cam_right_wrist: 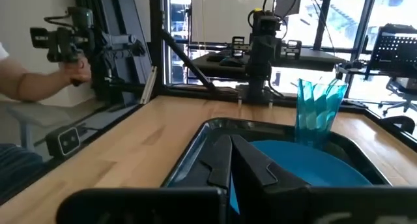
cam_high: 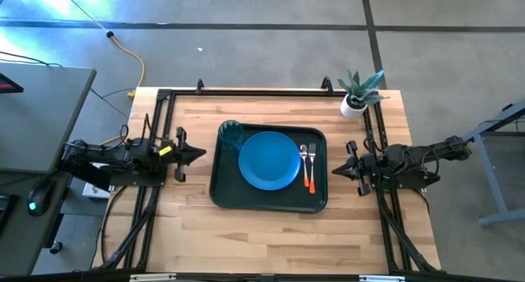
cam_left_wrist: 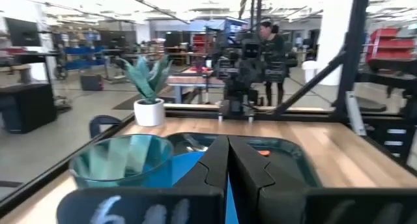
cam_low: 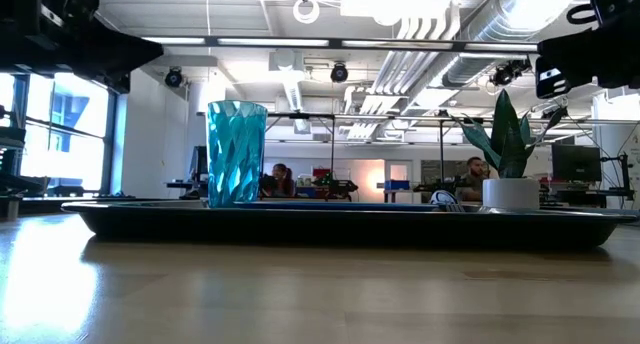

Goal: Pick and place plate/cup/fork/spoon on tray
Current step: Return to Home Position

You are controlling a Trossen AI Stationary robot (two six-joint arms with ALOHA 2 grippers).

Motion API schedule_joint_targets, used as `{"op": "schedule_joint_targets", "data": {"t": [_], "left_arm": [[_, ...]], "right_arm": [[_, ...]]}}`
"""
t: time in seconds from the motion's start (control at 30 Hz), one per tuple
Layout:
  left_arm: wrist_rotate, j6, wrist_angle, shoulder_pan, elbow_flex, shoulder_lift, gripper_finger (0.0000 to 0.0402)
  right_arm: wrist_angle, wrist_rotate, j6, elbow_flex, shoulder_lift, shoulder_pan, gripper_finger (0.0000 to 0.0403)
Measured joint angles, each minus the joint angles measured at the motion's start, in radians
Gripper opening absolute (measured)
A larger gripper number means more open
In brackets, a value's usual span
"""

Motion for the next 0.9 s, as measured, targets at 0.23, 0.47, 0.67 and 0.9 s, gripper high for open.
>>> {"op": "schedule_joint_targets", "data": {"t": [0.23,0.47,0.67,0.9], "left_arm": [[-0.014,0.043,0.037,-0.003,0.0,0.0,0.0],[-0.049,0.012,0.032,0.0,0.0,0.003,0.0],[-0.049,0.041,0.063,0.0,0.0,0.008,0.0],[-0.048,0.032,0.049,0.0,0.0,0.008,0.0]], "right_arm": [[0.001,0.006,-0.025,0.0,0.0,0.0,0.0002],[0.015,0.086,-0.029,0.0,0.0,0.0,0.0002],[0.022,0.124,0.09,0.0,0.0,0.0,0.0002],[0.022,0.119,0.199,0.0,0.0,0.0,0.0002]]}}
